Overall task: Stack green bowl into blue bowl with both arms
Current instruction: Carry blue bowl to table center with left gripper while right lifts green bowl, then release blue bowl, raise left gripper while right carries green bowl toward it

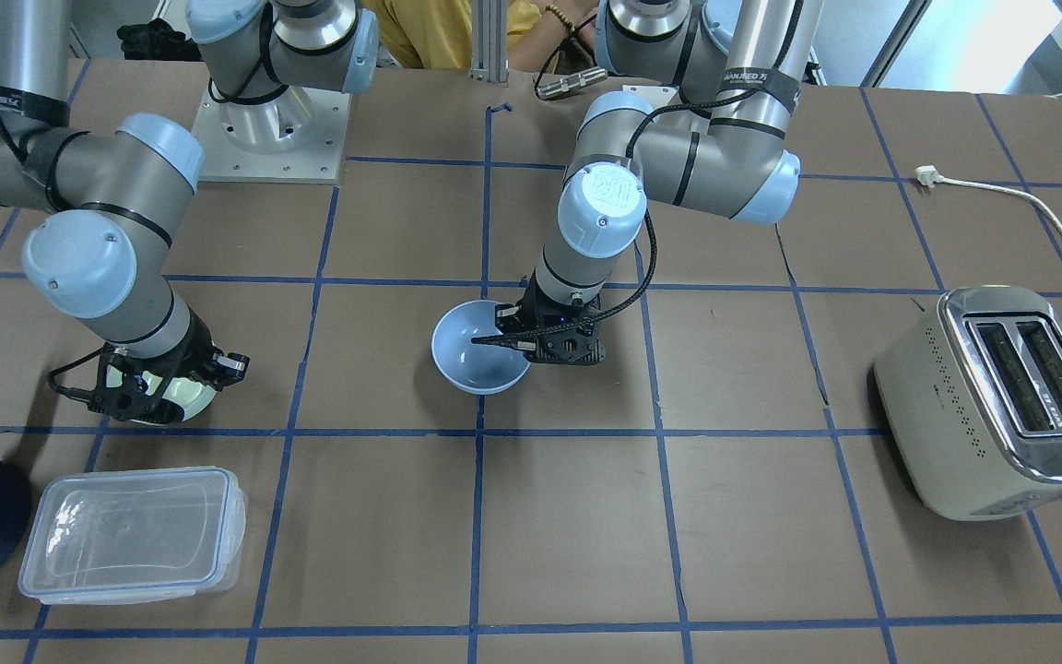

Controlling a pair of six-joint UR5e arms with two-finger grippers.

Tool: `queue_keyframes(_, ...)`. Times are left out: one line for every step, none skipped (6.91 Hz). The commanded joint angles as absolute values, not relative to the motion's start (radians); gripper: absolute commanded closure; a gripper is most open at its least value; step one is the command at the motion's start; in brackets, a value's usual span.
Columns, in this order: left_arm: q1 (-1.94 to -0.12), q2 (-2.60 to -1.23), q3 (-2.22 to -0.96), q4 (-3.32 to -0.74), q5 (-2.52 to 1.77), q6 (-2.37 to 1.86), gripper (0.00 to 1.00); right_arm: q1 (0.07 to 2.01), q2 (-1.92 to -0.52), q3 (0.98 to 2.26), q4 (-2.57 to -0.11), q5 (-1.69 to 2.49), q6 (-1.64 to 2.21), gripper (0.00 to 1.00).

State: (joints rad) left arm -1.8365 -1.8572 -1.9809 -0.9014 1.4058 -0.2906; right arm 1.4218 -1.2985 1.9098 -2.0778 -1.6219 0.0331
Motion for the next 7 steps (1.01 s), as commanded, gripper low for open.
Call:
queue_keyframes(-1.789,-1.821,-1.907,-0.935,1.404,-0.273,0.0,1.439,-1.308,1.809,-1.966,-1.612,0.116,1.0)
queue_keyframes(-1.758,-1.798,-1.844,-1.042,1.404,-0.264,0.0,1.462,-1.308,1.781,-1.939,-1.617,0.139,1.0)
queue_keyframes(-1.72,-1.76,-1.75,-1.189,1.446,-0.155,0.0,1.503,-1.31,1.758,-1.933,-1.609,0.243,1.0)
queue_keyframes(-1.663,-1.732,-1.649,-1.356,1.518,-0.021,0.0,1.585,-1.304,1.718,-1.936,-1.609,0.361,1.0)
queue_keyframes(-1.617,-1.697,-1.565,-1.52,1.523,0.026,0.0,1.668,-1.289,1.673,-1.936,-1.608,0.48,1.0)
queue_keyframes(-1.591,-1.64,-1.542,-1.572,1.552,0.056,0.0,1.743,-1.275,1.652,-1.934,-1.609,0.58,1.0)
queue_keyframes(-1.556,-1.606,-1.546,-1.578,1.566,0.137,0.0,1.819,-1.275,1.648,-1.936,-1.611,0.647,1.0)
